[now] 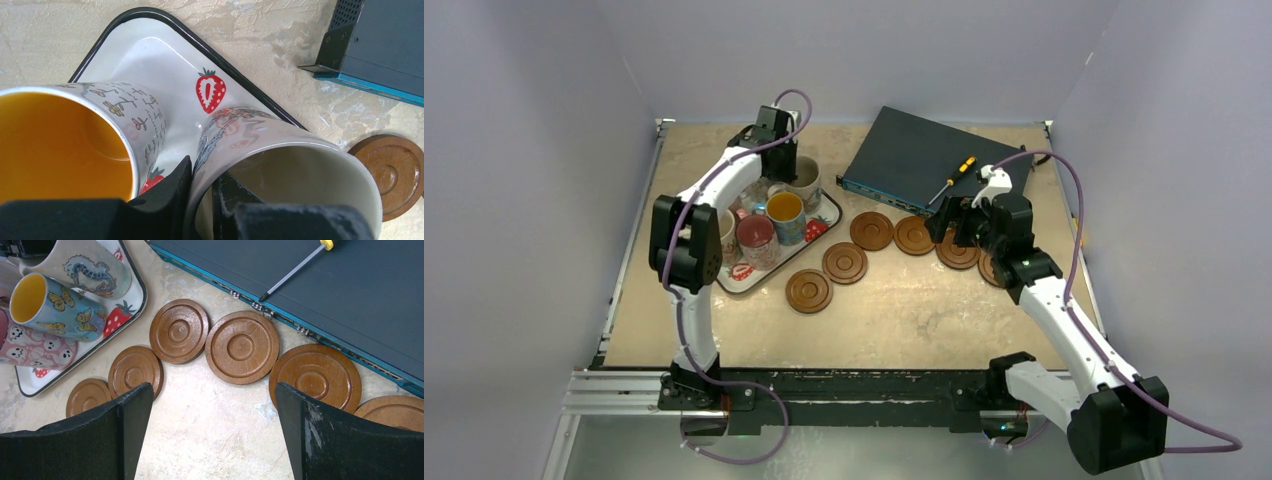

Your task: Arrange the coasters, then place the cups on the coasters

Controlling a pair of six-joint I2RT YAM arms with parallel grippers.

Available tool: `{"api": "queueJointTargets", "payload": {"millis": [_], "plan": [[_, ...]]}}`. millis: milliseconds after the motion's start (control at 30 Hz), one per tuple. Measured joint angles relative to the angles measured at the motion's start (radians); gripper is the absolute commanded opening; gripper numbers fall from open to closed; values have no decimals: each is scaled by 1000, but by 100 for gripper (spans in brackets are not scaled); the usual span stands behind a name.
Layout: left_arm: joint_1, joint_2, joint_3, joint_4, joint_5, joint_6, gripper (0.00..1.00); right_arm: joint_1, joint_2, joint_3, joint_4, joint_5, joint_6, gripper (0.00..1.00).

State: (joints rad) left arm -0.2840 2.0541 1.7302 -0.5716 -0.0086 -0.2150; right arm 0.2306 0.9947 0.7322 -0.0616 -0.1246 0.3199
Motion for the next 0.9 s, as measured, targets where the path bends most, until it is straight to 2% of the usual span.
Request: {"api": "queueJointTargets", "payload": {"millis": [333,767,900], "plan": [[-1,-62,-61,38,-5,-28,0,0,-2,0,0,-1,0,94],[-9,-171,-63,59,2,-63,0,0,-35,0,-14,1,1,94],[-27,-172,-39,21,5,-50,0,0,-47,0,-15,2,0,94]]}}
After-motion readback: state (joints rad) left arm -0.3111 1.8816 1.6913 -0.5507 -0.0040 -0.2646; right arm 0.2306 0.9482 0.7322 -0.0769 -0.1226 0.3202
